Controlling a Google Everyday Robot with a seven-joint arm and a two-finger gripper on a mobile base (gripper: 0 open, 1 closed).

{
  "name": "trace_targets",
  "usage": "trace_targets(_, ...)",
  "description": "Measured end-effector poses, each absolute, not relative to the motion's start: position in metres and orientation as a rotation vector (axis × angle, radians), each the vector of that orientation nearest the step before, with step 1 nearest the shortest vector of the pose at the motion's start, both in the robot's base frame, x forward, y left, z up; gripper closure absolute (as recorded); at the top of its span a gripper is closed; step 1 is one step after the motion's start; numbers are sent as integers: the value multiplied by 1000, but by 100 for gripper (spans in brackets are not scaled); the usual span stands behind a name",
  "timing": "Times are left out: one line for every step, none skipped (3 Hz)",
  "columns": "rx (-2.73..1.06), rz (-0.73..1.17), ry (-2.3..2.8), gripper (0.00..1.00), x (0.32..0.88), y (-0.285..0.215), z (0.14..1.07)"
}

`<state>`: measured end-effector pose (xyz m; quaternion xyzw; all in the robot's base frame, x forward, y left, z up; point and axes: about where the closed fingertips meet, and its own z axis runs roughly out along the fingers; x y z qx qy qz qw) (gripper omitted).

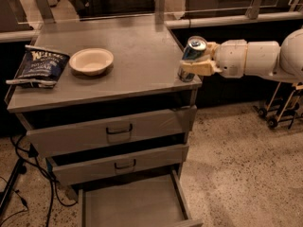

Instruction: Pick redbull can from bottom drawer and place on counter

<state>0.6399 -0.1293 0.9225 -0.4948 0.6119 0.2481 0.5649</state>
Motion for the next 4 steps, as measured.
trace_targets(-1162, 663, 1422, 100, 670, -127, 935)
trace_targets(-1188, 730, 1402, 100, 696, -112, 949)
trace_targets(-1170, 715, 1383, 100, 704, -118, 964)
trace_targets(-1184, 754, 1408, 100, 709, -111, 956)
